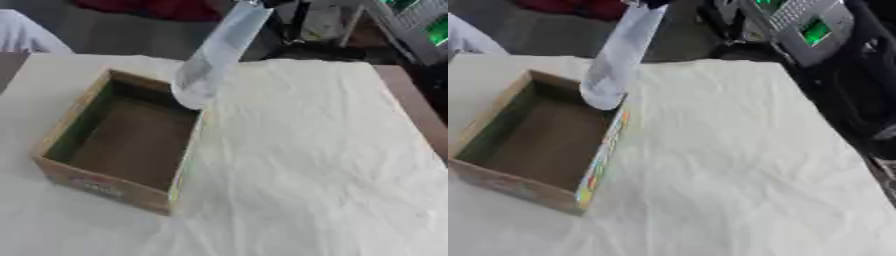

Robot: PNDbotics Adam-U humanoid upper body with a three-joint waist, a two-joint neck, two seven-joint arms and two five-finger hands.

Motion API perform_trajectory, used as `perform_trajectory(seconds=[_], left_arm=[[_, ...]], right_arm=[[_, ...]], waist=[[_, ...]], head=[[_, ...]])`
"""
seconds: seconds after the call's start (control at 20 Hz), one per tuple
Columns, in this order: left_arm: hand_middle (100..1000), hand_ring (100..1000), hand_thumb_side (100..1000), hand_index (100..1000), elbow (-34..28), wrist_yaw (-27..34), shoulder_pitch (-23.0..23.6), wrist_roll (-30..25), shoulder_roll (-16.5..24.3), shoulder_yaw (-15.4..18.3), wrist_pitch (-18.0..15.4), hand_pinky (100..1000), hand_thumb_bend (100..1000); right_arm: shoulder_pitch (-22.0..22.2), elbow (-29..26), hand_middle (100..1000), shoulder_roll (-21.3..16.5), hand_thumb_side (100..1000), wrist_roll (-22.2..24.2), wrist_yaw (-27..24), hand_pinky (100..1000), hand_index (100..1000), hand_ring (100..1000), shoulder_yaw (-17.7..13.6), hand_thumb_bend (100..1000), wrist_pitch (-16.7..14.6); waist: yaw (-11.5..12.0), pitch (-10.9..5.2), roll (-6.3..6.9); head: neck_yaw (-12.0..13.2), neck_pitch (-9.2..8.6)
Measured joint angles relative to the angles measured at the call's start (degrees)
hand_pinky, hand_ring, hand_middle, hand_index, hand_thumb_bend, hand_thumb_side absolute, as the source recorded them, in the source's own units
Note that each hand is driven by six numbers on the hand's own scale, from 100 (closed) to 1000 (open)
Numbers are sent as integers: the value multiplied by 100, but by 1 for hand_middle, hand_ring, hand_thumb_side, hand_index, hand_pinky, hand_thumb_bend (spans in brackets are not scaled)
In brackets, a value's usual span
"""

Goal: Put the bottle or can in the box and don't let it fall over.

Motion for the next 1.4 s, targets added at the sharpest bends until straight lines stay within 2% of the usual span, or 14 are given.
perform_trajectory(seconds=[0.35, 0.45, 0.6, 0.85, 0.9, 1.0, 1.05, 1.1, 1.15, 1.2, 1.25, 1.3, 1.35, 1.4], left_arm=[[644, 563, 746, 700, 0, 177, -273, -142, -27, -165, 97, 837, 100], [644, 563, 746, 700, -1, 213, -348, -185, -61, -204, 116, 837, 100], [644, 562, 750, 700, -1, 239, -446, -235, -71, -233, 133, 838, 100], [643, 561, 752, 699, -1, 254, -531, -265, -110, -260, 140, 838, 100], [643, 561, 752, 699, -1, 254, -541, -266, -111, -260, 139, 838, 100], [643, 561, 751, 699, -1, 255, -548, -266, -115, -260, 139, 838, 100], [643, 561, 751, 699, -1, 256, -551, -267, -127, -260, 139, 838, 100], [642, 561, 752, 698, -1, 256, -551, -267, -138, -260, 139, 838, 100], [643, 561, 752, 698, -1, 257, -552, -267, -150, -260, 139, 838, 100], [643, 561, 753, 699, -1, 257, -552, -267, -155, -260, 139, 839, 100], [643, 561, 754, 699, -1, 257, -552, -267, -155, -260, 139, 839, 100], [644, 561, 754, 699, -1, 257, -552, -267, -155, -260, 139, 839, 100], [644, 561, 754, 700, -1, 257, -552, -268, -156, -260, 140, 839, 100], [644, 561, 754, 700, -1, 257, -551, -268, -156, -260, 140, 839, 100]], right_arm=[[-27, 275, 100, 232, 176, -93, 429, 100, 104, 100, 65, 287, -26], [-27, 436, 100, 307, 165, -216, 509, 100, 106, 100, 65, 275, -51], [-37, 675, 100, 433, 100, -431, 600, 100, 113, 100, 68, 224, -117], [-53, 1128, 100, 666, 100, -781, 775, 100, 132, 100, 140, 149, -298], [-50, 1204, 100, 709, 100, -831, 812, 100, 172, 100, 163, 100, -340], [-33, 1339, 112, 769, 100, -857, 899, 100, 244, 100, 211, 100, -428], [-19, 1407, 163, 797, 100, -831, 938, 100, 303, 145, 233, 113, -468], [-17, 1470, 309, 821, 100, -778, 970, 100, 469, 291, 257, 225, -501], [-17, 1525, 328, 843, 100, -696, 1010, 100, 489, 311, 279, 243, -527], [-17, 1568, 471, 858, 100, -586, 1059, 146, 628, 451, 299, 368, -548], [-15, 1609, 530, 864, 100, -429, 1113, 230, 685, 501, 319, 385, -573], [-14, 1645, 669, 870, 100, -230, 1166, 424, 782, 624, 342, 375, -602], [-13, 1676, 746, 884, 198, 11, 1225, 541, 833, 704, 361, 363, -643], [-12, 1688, 827, 902, 347, 267, 1289, 681, 883, 798, 372, 331, -697]], waist=[[470, -55, -80], [611, -22, -117], [768, 58, -186], [924, 161, -244], [938, 163, -248], [951, 169, -258], [962, 175, -261], [969, 184, -263], [969, 187, -265], [969, 188, -267], [967, 188, -269], [963, 188, -269], [959, 188, -269], [952, 188, -269]], head=[[-307, 97], [-385, 95], [-477, 87], [-604, 33], [-612, 22], [-632, -7], [-640, -11], [-651, -12], [-656, -12], [-657, -12], [-658, -12], [-658, -12], [-658, -13], [-657, -12]])
